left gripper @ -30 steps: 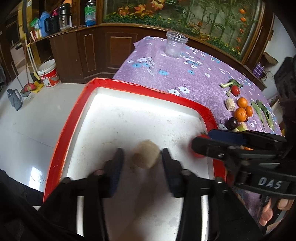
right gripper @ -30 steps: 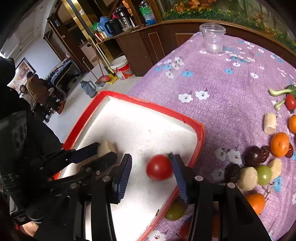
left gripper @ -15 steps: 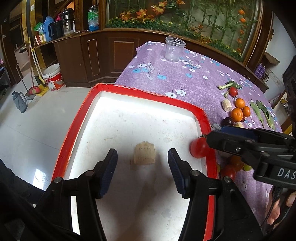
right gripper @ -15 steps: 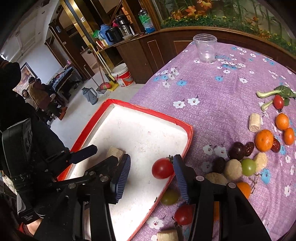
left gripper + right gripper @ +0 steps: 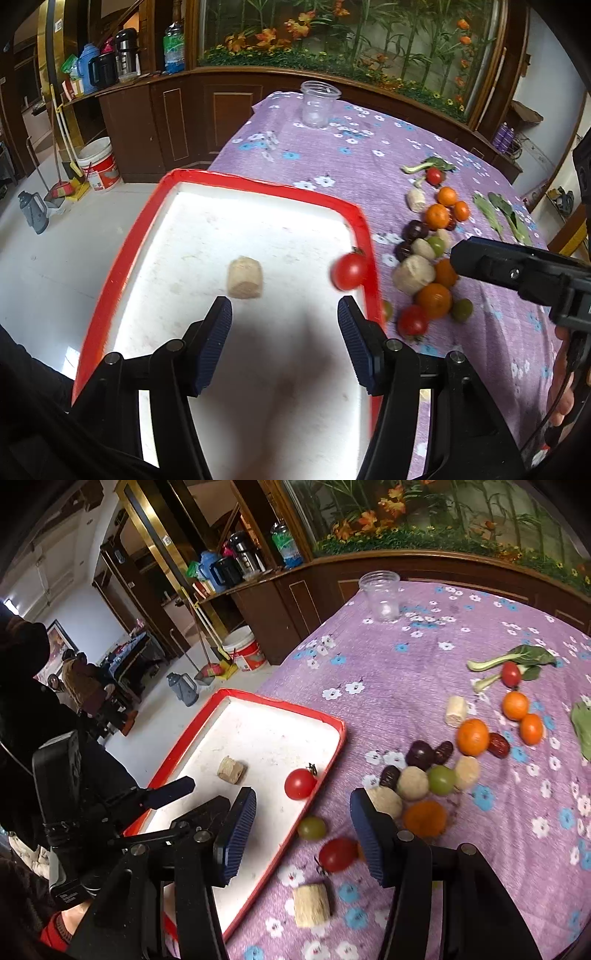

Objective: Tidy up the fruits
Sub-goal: 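Move both open grippers back from the tray toward the fruit pile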

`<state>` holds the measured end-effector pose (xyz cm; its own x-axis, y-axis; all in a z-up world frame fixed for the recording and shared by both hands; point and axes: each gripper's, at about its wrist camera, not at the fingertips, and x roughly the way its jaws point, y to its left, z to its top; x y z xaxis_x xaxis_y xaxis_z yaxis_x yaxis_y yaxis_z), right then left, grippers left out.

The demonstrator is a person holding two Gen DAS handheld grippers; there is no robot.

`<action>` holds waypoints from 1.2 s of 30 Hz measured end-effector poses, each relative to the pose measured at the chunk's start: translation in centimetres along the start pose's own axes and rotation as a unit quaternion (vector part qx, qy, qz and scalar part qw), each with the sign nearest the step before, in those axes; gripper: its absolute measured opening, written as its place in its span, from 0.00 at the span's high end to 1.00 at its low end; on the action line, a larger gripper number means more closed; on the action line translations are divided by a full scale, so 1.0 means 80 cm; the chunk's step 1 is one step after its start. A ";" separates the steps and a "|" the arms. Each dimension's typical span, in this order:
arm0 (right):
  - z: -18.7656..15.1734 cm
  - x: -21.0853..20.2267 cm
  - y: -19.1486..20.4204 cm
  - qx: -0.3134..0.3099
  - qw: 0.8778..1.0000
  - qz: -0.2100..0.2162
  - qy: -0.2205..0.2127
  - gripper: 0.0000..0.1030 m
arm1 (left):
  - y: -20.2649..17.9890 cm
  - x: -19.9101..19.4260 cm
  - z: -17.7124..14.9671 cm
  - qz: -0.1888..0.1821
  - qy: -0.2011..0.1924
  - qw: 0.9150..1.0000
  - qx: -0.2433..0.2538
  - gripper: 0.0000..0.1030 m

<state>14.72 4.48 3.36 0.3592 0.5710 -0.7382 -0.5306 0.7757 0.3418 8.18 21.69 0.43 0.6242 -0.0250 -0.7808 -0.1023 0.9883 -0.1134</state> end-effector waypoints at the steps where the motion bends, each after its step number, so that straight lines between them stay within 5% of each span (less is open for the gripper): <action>1: -0.001 -0.004 -0.002 -0.001 1.000 -0.001 -0.002 0.47 | -0.003 -0.002 -0.001 -0.001 -0.002 1.000 0.002 0.43; 19: -0.043 -0.047 -0.052 0.013 1.000 -0.020 -0.004 0.47 | -0.077 -0.030 -0.027 -0.043 -0.008 0.998 0.039 0.43; 36: -0.053 -0.019 -0.098 0.041 0.998 -0.033 0.016 0.48 | -0.126 -0.008 -0.058 -0.060 0.020 0.995 0.071 0.43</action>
<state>15.11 -3.62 -0.71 0.3669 0.5099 -0.7781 -0.4416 0.8316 0.3367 5.21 11.08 -0.74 0.5933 -0.1478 -0.7913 0.0836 0.9890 -0.1220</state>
